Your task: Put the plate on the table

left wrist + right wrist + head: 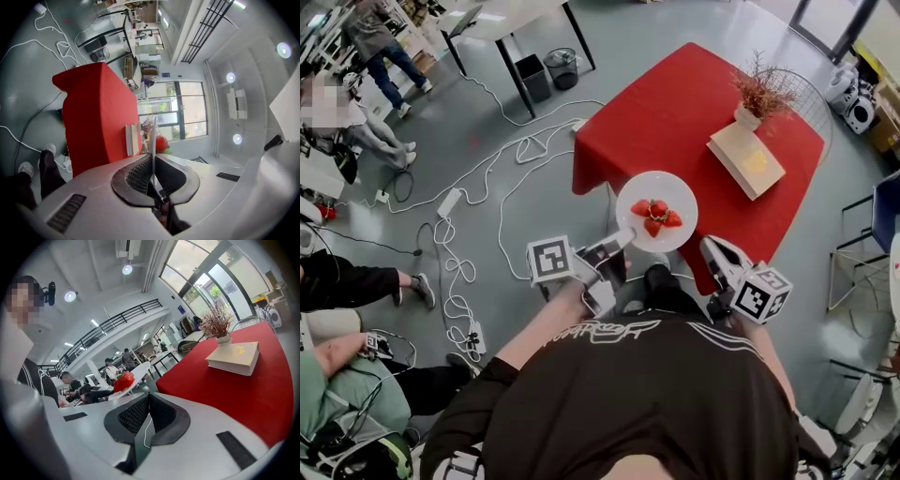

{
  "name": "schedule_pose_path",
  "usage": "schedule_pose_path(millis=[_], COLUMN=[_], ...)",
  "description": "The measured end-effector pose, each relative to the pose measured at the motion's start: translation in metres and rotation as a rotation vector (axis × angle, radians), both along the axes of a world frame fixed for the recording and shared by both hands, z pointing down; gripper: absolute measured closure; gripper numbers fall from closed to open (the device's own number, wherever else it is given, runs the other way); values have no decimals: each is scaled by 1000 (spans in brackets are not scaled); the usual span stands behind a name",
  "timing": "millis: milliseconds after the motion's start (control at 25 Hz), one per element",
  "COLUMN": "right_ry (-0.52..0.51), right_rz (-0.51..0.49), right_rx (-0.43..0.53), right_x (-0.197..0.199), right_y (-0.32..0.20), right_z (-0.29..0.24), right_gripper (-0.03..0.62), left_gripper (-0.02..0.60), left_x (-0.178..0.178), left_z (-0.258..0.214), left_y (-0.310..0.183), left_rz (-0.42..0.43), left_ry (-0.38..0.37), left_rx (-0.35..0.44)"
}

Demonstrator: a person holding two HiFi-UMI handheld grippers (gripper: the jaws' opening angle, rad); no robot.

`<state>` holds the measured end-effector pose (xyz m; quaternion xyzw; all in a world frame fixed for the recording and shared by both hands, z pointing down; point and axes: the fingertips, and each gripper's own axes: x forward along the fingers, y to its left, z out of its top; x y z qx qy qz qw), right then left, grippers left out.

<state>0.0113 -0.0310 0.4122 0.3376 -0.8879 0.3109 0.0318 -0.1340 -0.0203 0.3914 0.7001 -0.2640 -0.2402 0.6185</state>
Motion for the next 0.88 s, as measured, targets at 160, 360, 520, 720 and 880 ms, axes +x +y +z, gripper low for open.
schedule_pose_path(millis=[160, 360, 520, 720, 880], right_ry=[-14, -32, -31, -31, -33], right_rz=[1, 1, -10, 4, 6], right_rx=[-6, -25, -45, -68, -79], right_x=[5, 11, 19, 38, 44], right_y=[-16, -42, -71, -109, -136], right_z=[2, 11, 24, 34, 40], right_gripper=[586, 586, 586, 586, 586], left_gripper=[563, 563, 563, 563, 563], left_x=[10, 16, 24, 38, 46], left_z=[-3, 0, 8, 16, 17], left_y=[-18, -46, -77, -117, -152], left_rz=[15, 11, -2, -11, -18], left_ry=[2, -24, -13, -15, -11], left_rx=[1, -24, -55, -75, -74])
